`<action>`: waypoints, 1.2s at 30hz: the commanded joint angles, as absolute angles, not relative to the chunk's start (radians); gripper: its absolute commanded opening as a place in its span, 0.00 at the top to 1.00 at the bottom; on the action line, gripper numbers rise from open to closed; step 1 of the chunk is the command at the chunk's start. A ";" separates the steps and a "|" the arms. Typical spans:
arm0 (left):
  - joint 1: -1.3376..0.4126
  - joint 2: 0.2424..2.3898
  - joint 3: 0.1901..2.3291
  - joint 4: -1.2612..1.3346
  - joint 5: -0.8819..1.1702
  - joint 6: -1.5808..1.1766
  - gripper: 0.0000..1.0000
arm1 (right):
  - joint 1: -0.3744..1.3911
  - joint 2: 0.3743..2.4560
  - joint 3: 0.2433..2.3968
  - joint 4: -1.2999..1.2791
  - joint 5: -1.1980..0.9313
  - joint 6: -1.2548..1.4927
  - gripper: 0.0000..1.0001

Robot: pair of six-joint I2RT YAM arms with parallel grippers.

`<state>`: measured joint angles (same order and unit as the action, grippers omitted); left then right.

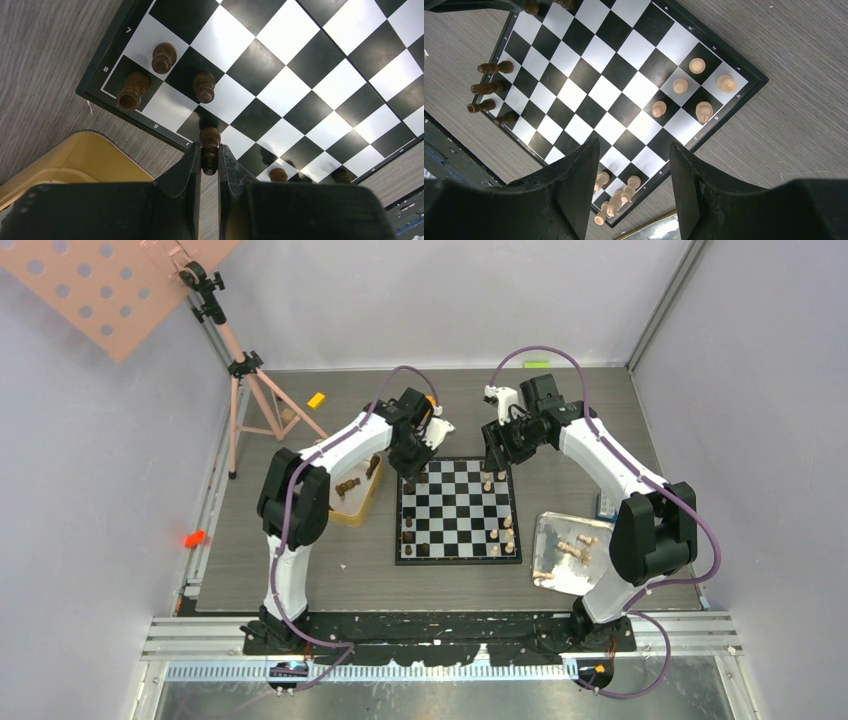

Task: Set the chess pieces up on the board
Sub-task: Place the chess piece on the chessboard.

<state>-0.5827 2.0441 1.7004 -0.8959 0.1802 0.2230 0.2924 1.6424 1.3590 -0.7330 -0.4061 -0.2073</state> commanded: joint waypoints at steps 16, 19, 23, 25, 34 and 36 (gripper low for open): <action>-0.588 2.053 1.686 -0.881 0.157 0.213 0.75 | 0.288 1.607 1.360 -0.707 -0.428 -0.215 0.41; -0.589 2.024 1.682 -0.873 0.144 0.213 0.62 | 0.288 1.610 1.360 -0.707 -0.432 -0.214 0.41; -0.589 1.986 1.674 -0.865 0.120 0.223 0.50 | 0.288 1.614 1.361 -0.709 -0.434 -0.213 0.41; -0.586 1.967 1.671 -0.858 0.110 0.230 0.45 | 0.288 1.616 1.363 -0.710 -0.435 -0.214 0.41; -0.529 1.836 1.578 -0.848 0.083 0.250 0.43 | 0.288 1.615 1.362 -0.713 -0.433 -0.215 0.41; -0.491 1.795 1.542 -0.848 0.099 0.250 0.44 | 0.289 1.615 1.361 -0.713 -0.434 -0.215 0.41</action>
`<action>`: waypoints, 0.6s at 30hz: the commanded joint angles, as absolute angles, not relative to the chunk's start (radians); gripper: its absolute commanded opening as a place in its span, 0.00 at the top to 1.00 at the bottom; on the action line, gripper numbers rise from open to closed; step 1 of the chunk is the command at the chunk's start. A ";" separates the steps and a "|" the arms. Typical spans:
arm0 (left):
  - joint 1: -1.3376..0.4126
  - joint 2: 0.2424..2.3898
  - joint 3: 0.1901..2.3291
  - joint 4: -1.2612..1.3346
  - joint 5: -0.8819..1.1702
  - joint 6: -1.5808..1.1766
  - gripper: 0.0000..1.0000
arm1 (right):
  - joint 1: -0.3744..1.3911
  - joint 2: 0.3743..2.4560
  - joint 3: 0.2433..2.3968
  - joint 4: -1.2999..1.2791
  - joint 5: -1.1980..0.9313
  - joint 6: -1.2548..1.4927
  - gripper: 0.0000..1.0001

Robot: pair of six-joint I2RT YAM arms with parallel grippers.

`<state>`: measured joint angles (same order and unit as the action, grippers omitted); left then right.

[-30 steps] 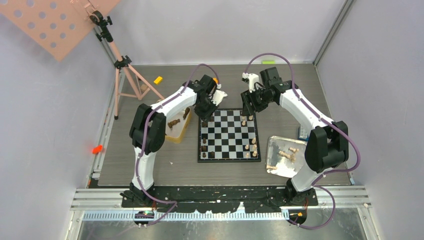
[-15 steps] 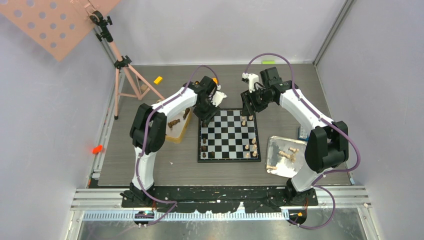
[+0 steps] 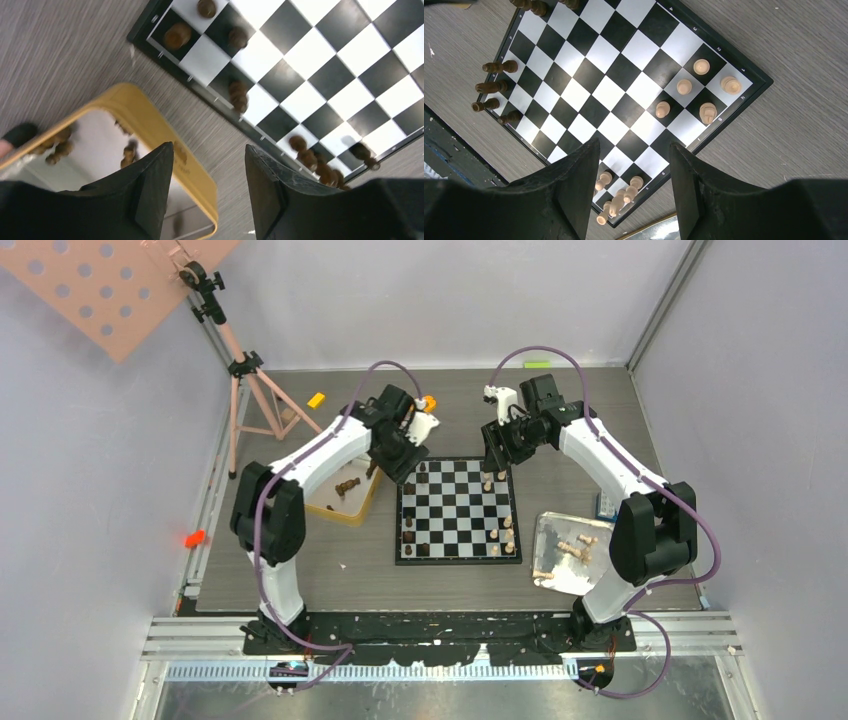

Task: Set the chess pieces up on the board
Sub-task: Place the chess piece on the chessboard, then pick up the chess piece from the storage box.

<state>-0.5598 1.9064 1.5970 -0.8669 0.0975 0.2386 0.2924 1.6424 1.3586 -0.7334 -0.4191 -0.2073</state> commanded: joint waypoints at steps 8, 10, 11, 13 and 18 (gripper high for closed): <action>-0.298 1.739 1.461 -0.841 0.124 0.298 0.49 | 0.288 1.626 1.364 -0.714 -0.439 -0.213 0.41; -0.265 1.760 1.458 -0.839 0.123 0.314 0.49 | 0.288 1.626 1.364 -0.714 -0.439 -0.214 0.41; -0.253 1.773 1.457 -0.837 0.125 0.320 0.50 | 0.288 1.626 1.363 -0.713 -0.440 -0.214 0.41; -0.238 1.802 1.454 -0.830 0.122 0.331 0.51 | 0.288 1.626 1.363 -0.714 -0.439 -0.213 0.41; -0.233 1.859 1.451 -0.838 0.117 0.334 0.55 | 0.288 1.628 1.362 -0.717 -0.439 -0.213 0.41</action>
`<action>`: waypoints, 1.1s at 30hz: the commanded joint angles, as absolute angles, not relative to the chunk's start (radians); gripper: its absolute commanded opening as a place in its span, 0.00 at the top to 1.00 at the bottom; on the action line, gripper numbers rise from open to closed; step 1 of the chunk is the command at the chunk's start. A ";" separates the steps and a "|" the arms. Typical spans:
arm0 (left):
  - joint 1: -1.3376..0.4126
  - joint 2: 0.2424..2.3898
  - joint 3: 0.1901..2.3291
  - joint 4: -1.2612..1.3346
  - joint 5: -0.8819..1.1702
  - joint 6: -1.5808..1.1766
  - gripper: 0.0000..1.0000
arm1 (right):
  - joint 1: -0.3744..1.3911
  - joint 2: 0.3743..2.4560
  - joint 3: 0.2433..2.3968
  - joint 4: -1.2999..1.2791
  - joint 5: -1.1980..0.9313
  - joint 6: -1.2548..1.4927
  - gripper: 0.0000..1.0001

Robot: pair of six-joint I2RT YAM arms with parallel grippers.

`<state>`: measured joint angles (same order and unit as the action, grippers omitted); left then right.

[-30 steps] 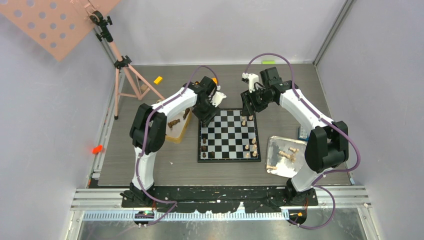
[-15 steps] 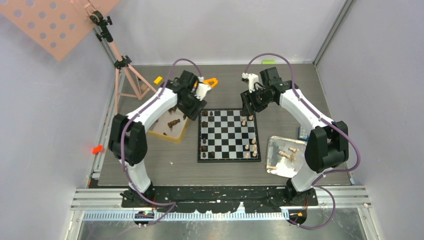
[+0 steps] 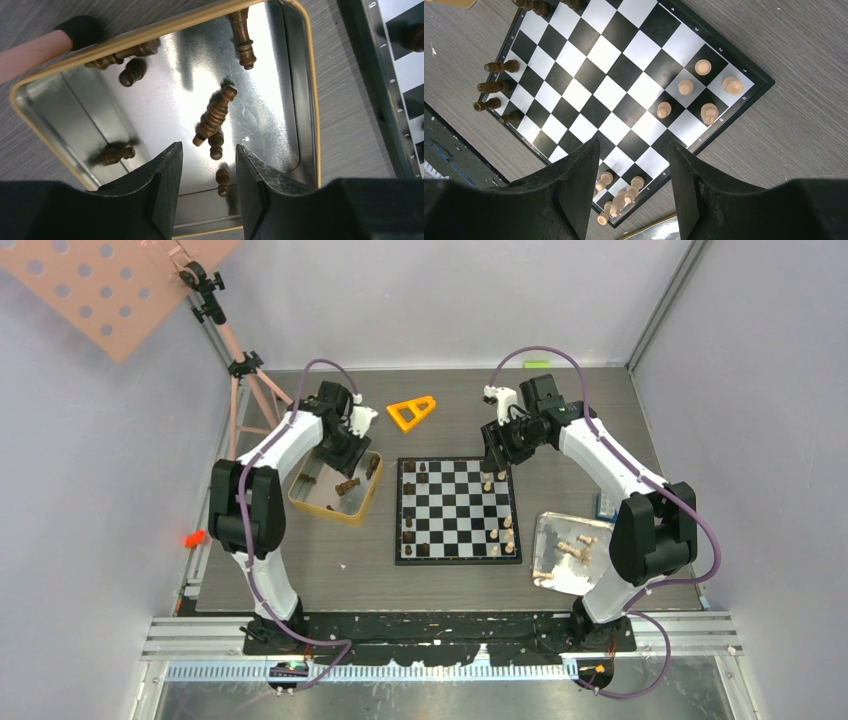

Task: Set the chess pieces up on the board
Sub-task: Pick up the chess piece from the storage box.

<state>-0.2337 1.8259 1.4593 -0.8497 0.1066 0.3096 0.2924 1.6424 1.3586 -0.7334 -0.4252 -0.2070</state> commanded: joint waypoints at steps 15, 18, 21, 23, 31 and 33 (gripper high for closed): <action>-0.232 1.884 1.416 -0.894 0.088 0.311 0.61 | 0.288 1.646 1.364 -0.719 -0.443 -0.216 0.41; -0.232 1.891 1.415 -0.905 0.091 0.310 0.64 | 0.288 1.649 1.365 -0.722 -0.444 -0.217 0.41; -0.232 1.893 1.408 -0.904 0.087 0.309 0.65 | 0.288 1.652 1.365 -0.723 -0.443 -0.219 0.41; -0.232 1.897 1.408 -0.906 0.083 0.310 0.65 | 0.288 1.656 1.367 -0.723 -0.445 -0.218 0.41; -0.232 1.905 1.405 -0.918 0.078 0.309 0.69 | 0.288 1.663 1.369 -0.726 -0.445 -0.221 0.42; -0.232 1.908 1.405 -0.920 0.074 0.309 0.70 | 0.288 1.664 1.369 -0.727 -0.446 -0.221 0.42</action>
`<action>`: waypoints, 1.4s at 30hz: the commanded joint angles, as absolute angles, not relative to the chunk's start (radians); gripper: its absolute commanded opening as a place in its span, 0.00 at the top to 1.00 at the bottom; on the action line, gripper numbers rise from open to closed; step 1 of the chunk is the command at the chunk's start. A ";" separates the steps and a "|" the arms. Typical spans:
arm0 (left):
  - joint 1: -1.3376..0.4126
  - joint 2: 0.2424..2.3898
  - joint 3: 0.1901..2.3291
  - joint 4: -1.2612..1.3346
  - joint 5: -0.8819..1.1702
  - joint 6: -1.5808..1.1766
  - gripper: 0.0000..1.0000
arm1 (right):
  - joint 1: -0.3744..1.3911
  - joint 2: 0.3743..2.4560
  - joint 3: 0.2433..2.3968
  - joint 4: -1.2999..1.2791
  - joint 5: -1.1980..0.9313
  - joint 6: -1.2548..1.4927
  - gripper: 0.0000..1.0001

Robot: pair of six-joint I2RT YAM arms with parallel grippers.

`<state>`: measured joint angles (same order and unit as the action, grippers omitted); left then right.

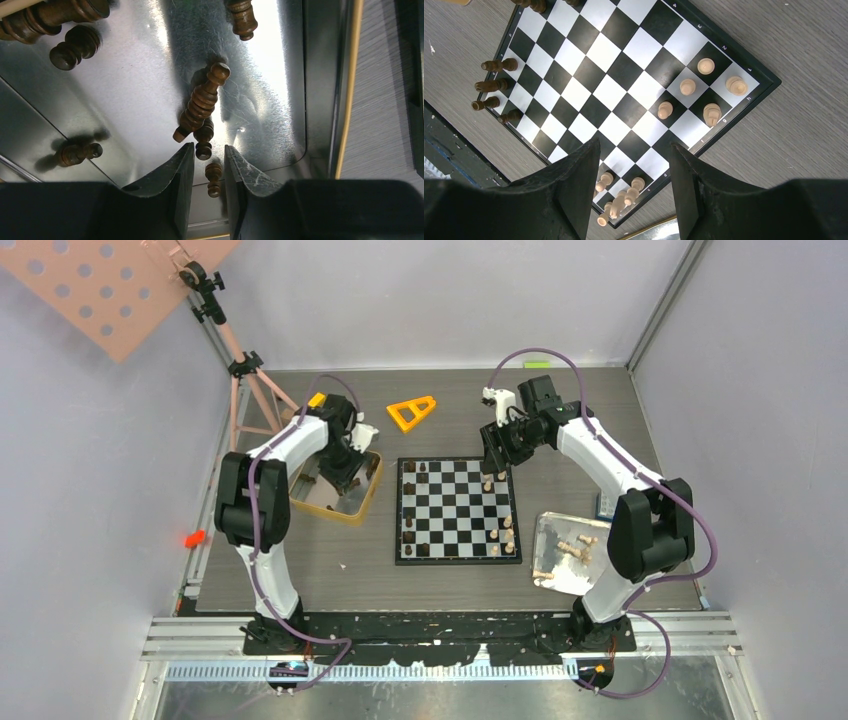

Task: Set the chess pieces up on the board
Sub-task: Pick up the chess piece from the storage box.

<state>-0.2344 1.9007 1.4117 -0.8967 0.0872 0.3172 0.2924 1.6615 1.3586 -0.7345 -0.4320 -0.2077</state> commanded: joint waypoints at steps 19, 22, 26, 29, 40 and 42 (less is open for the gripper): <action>-0.232 1.817 1.486 -0.972 0.118 0.289 0.98 | 0.288 1.670 1.374 -0.732 -0.450 -0.222 0.42; -0.232 1.809 1.492 -0.973 0.141 0.278 0.99 | 0.288 1.669 1.374 -0.734 -0.452 -0.224 0.42; -0.232 1.798 1.508 -0.975 0.189 0.260 1.00 | 0.288 1.665 1.371 -0.735 -0.450 -0.224 0.42; -0.235 1.785 1.537 -0.977 0.238 0.240 0.99 | 0.288 1.663 1.372 -0.735 -0.450 -0.224 0.42; -0.362 1.922 1.796 -1.087 0.284 0.214 0.97 | 0.288 1.644 1.370 -0.735 -0.428 -0.228 0.42; -0.390 1.966 1.853 -1.104 0.281 0.207 0.97 | 0.287 1.639 1.369 -0.735 -0.421 -0.230 0.42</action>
<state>-0.3416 1.8874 1.7596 -1.0424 0.2508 0.2325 0.2924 1.6634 1.3586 -0.7383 -0.4313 -0.2119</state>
